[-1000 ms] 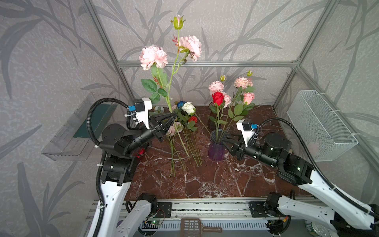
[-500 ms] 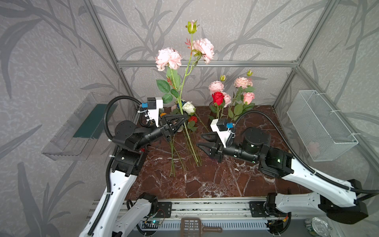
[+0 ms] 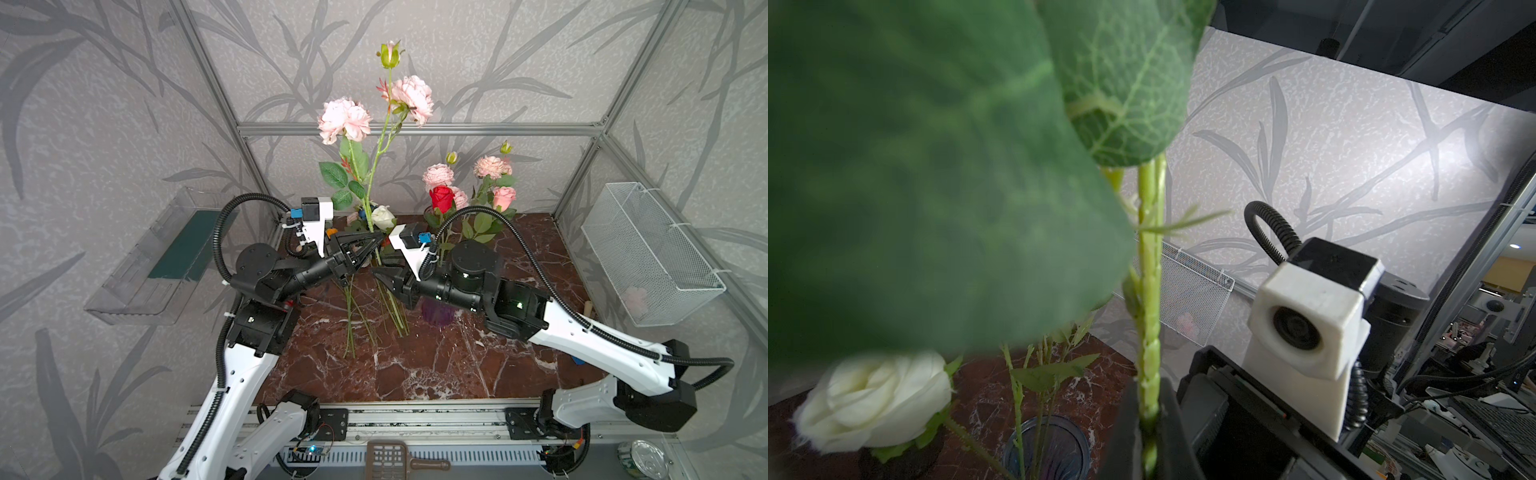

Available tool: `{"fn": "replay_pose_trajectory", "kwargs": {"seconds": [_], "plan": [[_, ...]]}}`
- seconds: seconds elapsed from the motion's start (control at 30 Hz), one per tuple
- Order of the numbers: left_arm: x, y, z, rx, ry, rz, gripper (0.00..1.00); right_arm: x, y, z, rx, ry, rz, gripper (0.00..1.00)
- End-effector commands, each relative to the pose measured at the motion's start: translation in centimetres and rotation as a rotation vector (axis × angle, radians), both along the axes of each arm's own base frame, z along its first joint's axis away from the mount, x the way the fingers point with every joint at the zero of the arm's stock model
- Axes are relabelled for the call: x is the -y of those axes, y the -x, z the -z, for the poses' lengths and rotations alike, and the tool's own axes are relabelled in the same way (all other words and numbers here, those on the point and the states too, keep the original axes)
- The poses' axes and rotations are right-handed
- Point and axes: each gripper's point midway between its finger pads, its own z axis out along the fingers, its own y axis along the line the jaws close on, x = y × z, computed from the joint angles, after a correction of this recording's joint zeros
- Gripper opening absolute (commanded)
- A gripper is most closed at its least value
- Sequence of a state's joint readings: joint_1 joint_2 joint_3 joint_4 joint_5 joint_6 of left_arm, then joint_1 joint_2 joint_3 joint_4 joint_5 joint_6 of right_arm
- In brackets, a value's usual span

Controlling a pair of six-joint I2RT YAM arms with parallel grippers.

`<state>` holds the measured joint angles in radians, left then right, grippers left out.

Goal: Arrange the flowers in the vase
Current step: 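Lift the pink rose stem with the left gripper toward the right gripper, then close the right gripper on the pink rose stem while the left releases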

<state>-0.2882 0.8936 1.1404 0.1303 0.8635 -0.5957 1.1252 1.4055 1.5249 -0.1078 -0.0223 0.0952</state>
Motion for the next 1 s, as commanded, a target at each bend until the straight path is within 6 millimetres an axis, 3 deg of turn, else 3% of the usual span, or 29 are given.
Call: {"fn": "replay_pose_trajectory", "kwargs": {"seconds": [0.0,0.13,0.17,0.2,0.33,0.4,0.5,0.7,0.87,0.97], "plan": [[0.3,0.3,-0.2,0.030,0.004,0.024,0.00,0.2,-0.3,-3.1,0.054,-0.076,0.028,0.17],[0.4,0.4,-0.1,0.037,0.003,0.031,0.01,0.3,-0.3,-3.7,0.070,-0.102,0.028,0.00],[0.3,0.4,0.0,0.038,0.006,0.029,0.06,0.3,-0.2,-3.8,0.073,-0.106,0.028,0.00],[0.3,0.3,0.0,0.042,0.010,0.021,0.13,0.3,-0.3,-3.7,0.073,-0.108,0.030,0.00],[-0.6,0.6,0.0,0.093,0.020,-0.046,0.59,0.7,-0.3,-3.3,0.086,-0.111,0.041,0.00],[-1.5,0.6,-0.1,0.125,0.027,-0.113,0.72,1.5,-0.3,-3.5,0.100,-0.127,0.058,0.00],[-3.9,0.1,-0.2,0.165,0.077,-0.281,0.78,3.3,-0.2,-4.1,0.131,-0.158,0.101,0.00],[-9.2,-1.3,0.3,0.159,0.186,-0.597,0.79,8.3,-0.6,-4.7,0.229,-0.198,0.258,0.00],[-9.5,-2.5,1.0,0.119,0.190,-0.620,0.79,12.6,-2.2,-4.6,0.392,-0.190,0.461,0.00],[-9.1,-3.2,1.4,0.096,0.181,-0.600,0.78,14.3,-4.0,-4.2,0.405,-0.172,0.535,0.00]]}}
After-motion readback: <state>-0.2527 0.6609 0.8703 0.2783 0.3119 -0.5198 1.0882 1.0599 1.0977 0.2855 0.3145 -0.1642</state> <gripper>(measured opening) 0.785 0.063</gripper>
